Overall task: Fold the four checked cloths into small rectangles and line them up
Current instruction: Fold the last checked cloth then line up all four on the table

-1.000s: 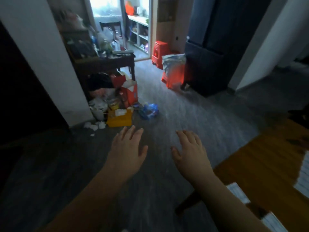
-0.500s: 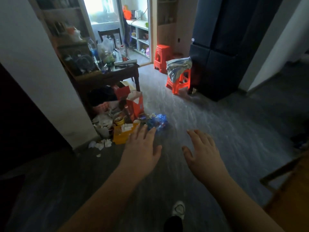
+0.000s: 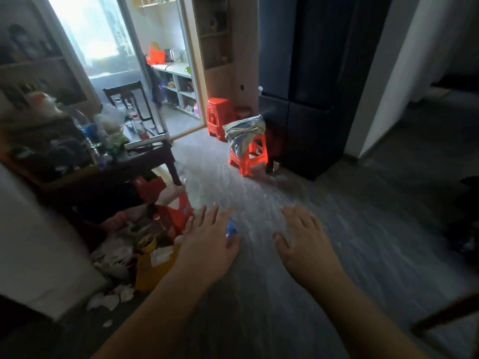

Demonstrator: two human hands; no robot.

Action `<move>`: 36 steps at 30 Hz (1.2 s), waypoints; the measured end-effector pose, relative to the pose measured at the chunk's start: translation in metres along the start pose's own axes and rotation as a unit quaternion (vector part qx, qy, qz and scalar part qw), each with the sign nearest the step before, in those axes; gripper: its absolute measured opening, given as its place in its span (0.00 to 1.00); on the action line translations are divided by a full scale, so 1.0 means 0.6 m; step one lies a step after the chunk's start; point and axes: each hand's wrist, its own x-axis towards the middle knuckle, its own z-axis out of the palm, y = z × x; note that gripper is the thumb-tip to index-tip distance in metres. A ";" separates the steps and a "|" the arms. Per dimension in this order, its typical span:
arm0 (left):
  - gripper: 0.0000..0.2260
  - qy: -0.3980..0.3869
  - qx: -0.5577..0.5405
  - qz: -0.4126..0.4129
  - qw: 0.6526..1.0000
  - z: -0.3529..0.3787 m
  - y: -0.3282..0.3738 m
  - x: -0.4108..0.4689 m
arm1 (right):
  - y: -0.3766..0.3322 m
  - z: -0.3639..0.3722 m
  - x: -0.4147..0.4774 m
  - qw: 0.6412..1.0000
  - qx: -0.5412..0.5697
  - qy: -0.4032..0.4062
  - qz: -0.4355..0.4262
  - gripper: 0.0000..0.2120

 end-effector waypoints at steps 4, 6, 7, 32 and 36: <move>0.30 -0.028 -0.022 0.052 0.998 0.027 0.077 0.137 | 0.075 -0.040 0.088 0.999 -0.002 0.013 0.036 0.32; 0.30 -0.034 -0.036 0.080 0.996 0.048 0.123 0.209 | 0.120 -0.065 0.128 0.998 -0.013 0.027 0.061 0.32; 0.30 -0.039 -0.044 0.097 0.994 0.061 0.149 0.246 | 0.143 -0.077 0.149 0.997 -0.015 0.034 0.074 0.32; 0.30 -0.138 -0.044 0.460 0.876 0.292 0.919 0.982 | 0.821 -0.371 0.534 0.870 -0.030 0.194 0.452 0.31; 0.31 -0.138 -0.019 0.485 0.863 0.351 1.084 1.044 | 0.980 -0.427 0.561 0.856 -0.029 0.218 0.468 0.31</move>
